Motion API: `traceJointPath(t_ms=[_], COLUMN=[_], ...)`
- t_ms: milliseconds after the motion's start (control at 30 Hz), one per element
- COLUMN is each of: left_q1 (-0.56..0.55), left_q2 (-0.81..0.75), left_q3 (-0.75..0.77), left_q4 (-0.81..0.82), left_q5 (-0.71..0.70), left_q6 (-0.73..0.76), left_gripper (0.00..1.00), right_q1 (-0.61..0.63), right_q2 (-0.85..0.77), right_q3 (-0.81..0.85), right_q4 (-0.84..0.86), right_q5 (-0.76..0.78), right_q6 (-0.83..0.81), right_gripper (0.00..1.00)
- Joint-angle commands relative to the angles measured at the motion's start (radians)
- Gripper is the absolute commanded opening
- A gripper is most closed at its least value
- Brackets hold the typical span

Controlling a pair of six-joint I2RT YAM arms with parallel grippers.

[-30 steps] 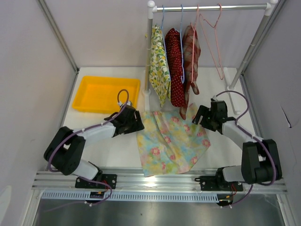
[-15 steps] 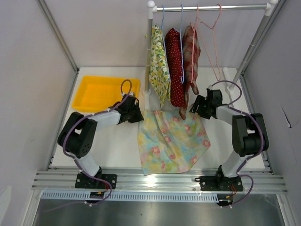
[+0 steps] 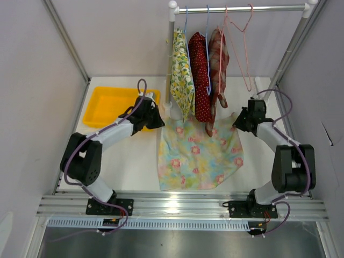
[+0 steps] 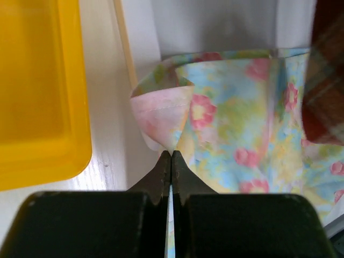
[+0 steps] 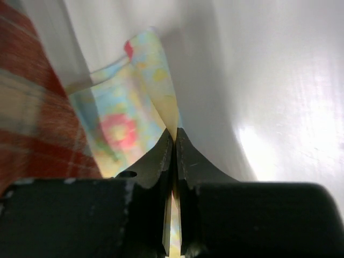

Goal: Place the skirt on the hanger

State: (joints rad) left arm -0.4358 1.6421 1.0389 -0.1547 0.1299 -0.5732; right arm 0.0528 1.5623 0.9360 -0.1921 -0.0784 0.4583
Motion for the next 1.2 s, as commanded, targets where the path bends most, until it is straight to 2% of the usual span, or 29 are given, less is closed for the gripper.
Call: traceJointPath(t_ms=[0,100,200,267,300,333,400,433,500,533,600,633,667,800,900,933,1033,1167], left_q1=[0.011,0.025,0.045,0.052,0.054,0.057,0.063,0.074,0.084,0.089,0.091,0.091,0.091,0.089,0.088,0.086,0.065,-0.017], left_q2=[-0.116,-0.122,-0.081,-0.055,-0.030,-0.018,0.007,0.015,0.033,0.033,0.022,0.013,0.001,-0.077,-0.151,-0.172,-0.275,-0.396], left_q3=[0.087,0.111,0.147,0.168,0.176,0.185,0.191,0.193,0.197,0.197,0.187,0.179,0.165,0.135,0.098,0.084,-0.005,-0.118], left_q4=[-0.037,-0.074,-0.089,-0.098,-0.101,-0.101,-0.102,-0.100,-0.098,-0.091,-0.079,-0.065,-0.056,-0.043,-0.065,-0.066,-0.056,-0.043], left_q5=[-0.065,-0.091,-0.085,-0.085,-0.085,-0.090,-0.108,-0.107,-0.098,-0.096,-0.078,-0.070,-0.062,-0.036,-0.024,-0.015,-0.009,-0.047], left_q6=[0.067,0.073,0.067,0.064,0.064,0.065,0.062,0.059,0.055,0.055,0.067,0.070,0.072,0.098,0.111,0.108,0.072,0.029], left_gripper=[0.00,0.00,0.00,0.00,0.00,0.00,0.00,0.00,0.02,0.09,0.31,0.52,0.56,0.60,0.61,0.61,0.60,0.60], right_q1=[-0.018,-0.019,-0.021,-0.021,-0.027,-0.028,-0.033,-0.033,-0.033,-0.033,-0.034,-0.034,-0.034,-0.027,0.037,0.080,0.134,0.167], right_q2=[-0.149,-0.177,-0.122,-0.058,-0.036,-0.015,0.034,0.036,-0.004,-0.024,-0.096,-0.125,-0.157,-0.390,-0.508,-0.592,-0.739,-0.812], right_q3=[0.010,0.059,0.132,0.161,0.184,0.191,0.222,0.224,0.187,0.173,0.127,0.101,0.071,-0.129,-0.270,-0.329,-0.394,-0.466], right_q4=[-0.059,-0.113,-0.159,-0.168,-0.165,-0.150,-0.164,-0.174,-0.168,-0.176,-0.213,-0.217,-0.224,-0.245,-0.297,-0.308,-0.369,-0.405], right_q5=[0.112,0.157,0.183,0.183,0.177,0.146,0.114,0.108,0.097,0.098,0.100,0.091,0.089,0.011,0.035,0.046,0.112,0.173], right_q6=[0.013,0.005,-0.012,-0.024,-0.029,-0.032,-0.038,-0.038,-0.036,-0.040,-0.033,-0.029,-0.014,0.060,0.147,0.176,0.274,0.313], right_gripper=[0.06,0.07,0.08,0.16,0.22,0.40,0.57,0.71,0.80,0.86,0.89,0.89,0.89,0.87,0.85,0.84,0.80,0.77])
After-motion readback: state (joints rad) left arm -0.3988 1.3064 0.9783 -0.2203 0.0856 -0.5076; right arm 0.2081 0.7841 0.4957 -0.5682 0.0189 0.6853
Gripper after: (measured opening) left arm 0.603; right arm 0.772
